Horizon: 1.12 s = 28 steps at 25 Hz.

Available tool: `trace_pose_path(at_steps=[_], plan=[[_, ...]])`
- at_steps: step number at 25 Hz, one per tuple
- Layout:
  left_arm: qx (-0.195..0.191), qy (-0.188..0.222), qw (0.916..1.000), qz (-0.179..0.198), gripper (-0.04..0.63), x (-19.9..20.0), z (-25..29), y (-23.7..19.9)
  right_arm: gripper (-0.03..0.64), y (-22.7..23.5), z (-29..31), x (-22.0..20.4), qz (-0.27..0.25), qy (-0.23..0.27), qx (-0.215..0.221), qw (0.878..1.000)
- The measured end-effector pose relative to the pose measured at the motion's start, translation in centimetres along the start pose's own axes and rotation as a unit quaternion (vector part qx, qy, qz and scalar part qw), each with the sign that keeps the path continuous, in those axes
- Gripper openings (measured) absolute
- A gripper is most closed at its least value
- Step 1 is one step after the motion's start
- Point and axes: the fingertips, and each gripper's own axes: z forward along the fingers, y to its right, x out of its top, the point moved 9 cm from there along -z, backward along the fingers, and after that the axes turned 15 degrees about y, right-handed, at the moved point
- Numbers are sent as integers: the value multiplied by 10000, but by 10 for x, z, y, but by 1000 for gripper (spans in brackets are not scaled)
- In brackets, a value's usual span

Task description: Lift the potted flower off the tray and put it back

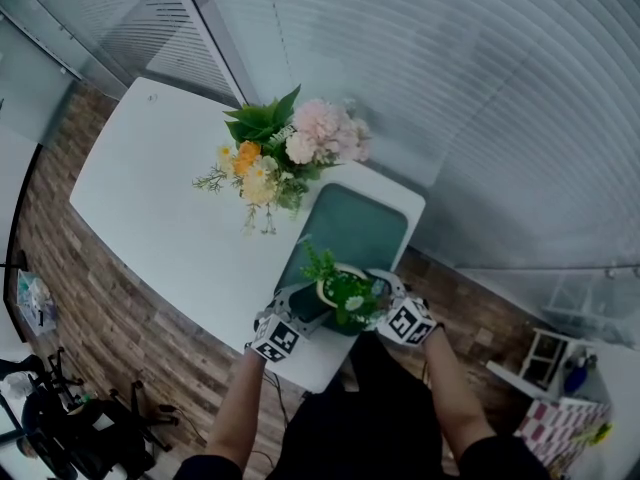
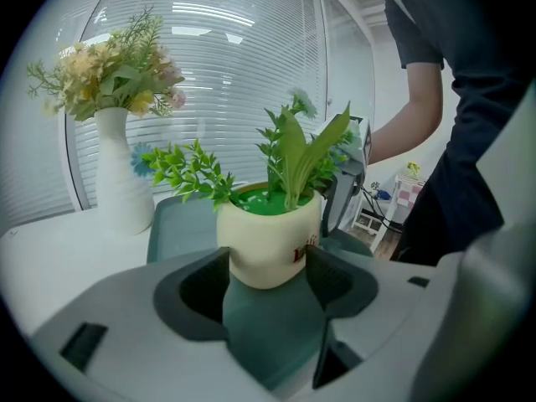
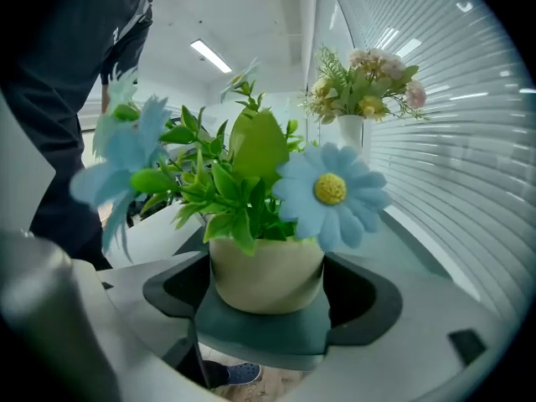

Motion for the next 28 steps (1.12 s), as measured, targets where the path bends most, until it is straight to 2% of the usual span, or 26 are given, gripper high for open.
trace_pose_path(at_steps=[13,19,28], plan=[[9,36,10000,-71,270,-6,2,-1,385,1,3,1,137,-37,-31,9999],[31,43,10000,-31,270,-3,1,-1,385,1,4,-1,186,136,-93,9997],[94,40,9999,-20,270,-2,2,-2,385,2,2,0,145,16,-19,9999]])
